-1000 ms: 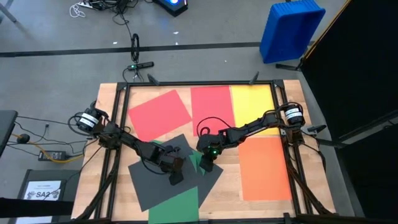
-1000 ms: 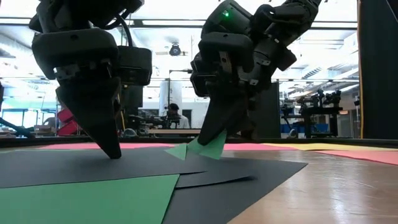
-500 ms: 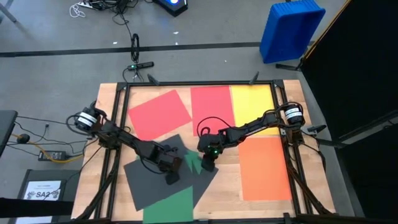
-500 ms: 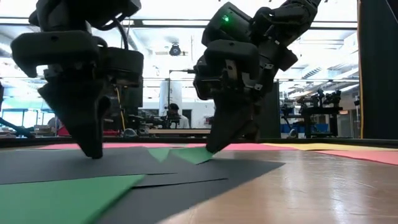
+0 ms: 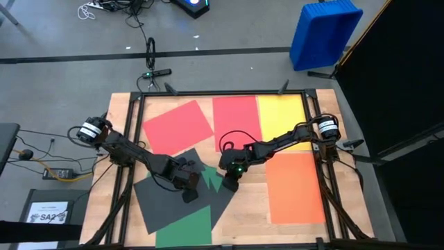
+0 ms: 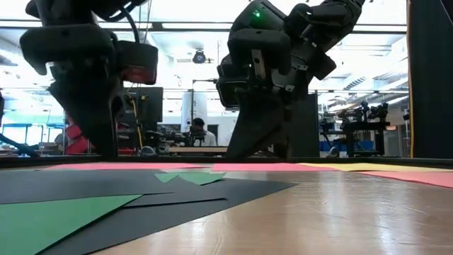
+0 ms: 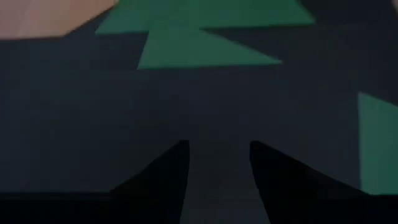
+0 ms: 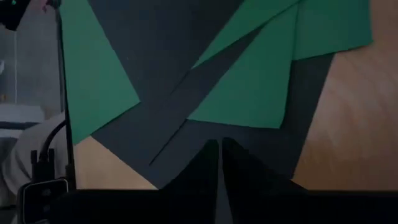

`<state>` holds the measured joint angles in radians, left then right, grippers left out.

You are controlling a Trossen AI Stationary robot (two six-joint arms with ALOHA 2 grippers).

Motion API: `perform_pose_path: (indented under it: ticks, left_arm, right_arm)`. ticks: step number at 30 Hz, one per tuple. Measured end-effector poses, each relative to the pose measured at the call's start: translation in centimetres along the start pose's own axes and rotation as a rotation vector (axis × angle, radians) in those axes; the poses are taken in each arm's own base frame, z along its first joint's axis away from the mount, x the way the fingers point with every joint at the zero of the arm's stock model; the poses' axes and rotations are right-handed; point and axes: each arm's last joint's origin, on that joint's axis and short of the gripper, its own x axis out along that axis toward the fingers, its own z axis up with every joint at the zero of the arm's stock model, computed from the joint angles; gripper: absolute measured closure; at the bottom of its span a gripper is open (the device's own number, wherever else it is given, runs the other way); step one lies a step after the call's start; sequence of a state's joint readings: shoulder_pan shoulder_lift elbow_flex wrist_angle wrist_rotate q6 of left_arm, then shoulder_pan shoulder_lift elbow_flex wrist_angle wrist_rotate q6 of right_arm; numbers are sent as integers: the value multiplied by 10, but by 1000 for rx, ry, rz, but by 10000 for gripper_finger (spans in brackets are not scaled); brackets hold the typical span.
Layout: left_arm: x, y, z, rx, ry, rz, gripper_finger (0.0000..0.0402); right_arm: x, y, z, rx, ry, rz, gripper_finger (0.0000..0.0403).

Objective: Organize paper
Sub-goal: Move the green colored paper to the bottom center of the table

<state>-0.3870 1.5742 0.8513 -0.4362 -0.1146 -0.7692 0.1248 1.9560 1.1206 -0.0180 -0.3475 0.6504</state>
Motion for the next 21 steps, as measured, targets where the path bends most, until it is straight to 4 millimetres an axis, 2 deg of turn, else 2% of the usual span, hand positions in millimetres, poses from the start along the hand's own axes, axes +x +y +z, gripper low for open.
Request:
perform_pose_path:
  ticks: [7,10,15,21]
  left_arm:
    - [1,4,-8,-31,72,56,245]
    - [2,4,-10,-29,76,50,245]
    - [7,5,-12,-55,51,22,245]
    - [22,-1,-8,-58,21,-24,245]
  right_arm:
    - [1,-3,-4,54,-17,-92,402]
    - [1,-4,-5,61,0,-108,386]
    - [3,0,-10,82,30,-78,318]
    - [6,5,-14,117,42,-67,223]
